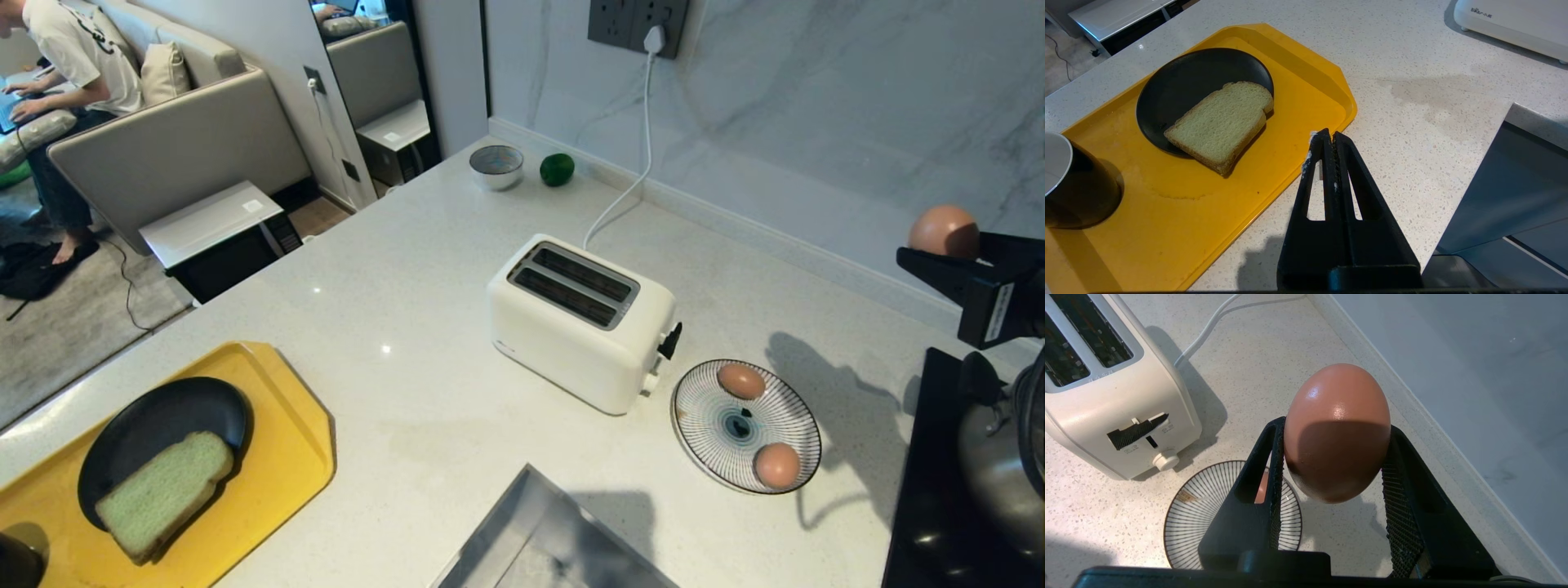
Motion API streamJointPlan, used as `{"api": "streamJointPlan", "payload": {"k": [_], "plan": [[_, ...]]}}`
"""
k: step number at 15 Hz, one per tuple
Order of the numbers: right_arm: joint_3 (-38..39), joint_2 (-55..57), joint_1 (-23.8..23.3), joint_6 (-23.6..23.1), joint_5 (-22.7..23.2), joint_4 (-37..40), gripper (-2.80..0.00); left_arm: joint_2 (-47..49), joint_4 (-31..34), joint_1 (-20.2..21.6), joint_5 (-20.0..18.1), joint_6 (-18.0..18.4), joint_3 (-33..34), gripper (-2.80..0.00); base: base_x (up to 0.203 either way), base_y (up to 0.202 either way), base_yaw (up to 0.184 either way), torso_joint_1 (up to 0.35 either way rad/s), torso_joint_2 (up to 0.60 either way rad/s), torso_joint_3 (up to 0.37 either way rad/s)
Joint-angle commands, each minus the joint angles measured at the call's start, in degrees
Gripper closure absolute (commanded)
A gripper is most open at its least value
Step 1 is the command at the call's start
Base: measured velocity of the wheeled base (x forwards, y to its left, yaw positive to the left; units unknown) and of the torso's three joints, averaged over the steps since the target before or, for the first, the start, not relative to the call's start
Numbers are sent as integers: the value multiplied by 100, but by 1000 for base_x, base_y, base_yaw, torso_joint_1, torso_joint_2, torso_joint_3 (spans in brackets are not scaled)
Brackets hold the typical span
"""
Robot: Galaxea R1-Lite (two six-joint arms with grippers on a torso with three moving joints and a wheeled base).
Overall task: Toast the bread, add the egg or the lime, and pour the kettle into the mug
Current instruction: Put the egg in the bowl
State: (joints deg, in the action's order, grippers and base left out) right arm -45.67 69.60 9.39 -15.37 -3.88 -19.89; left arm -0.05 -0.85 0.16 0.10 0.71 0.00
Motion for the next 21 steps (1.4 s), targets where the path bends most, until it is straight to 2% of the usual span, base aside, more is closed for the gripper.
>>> {"api": "streamJointPlan", "payload": {"k": [1, 21], "plan": [[-21, 36, 2, -1, 1, -6, 0, 5, -3, 2, -1, -8, 0, 0, 0, 0, 0, 0, 0, 0], [-100, 18, 2, 149, 29, -14, 0, 5, -3, 2, -1, -9, -3, 0, 0, 0, 0, 0, 0, 0]]}}
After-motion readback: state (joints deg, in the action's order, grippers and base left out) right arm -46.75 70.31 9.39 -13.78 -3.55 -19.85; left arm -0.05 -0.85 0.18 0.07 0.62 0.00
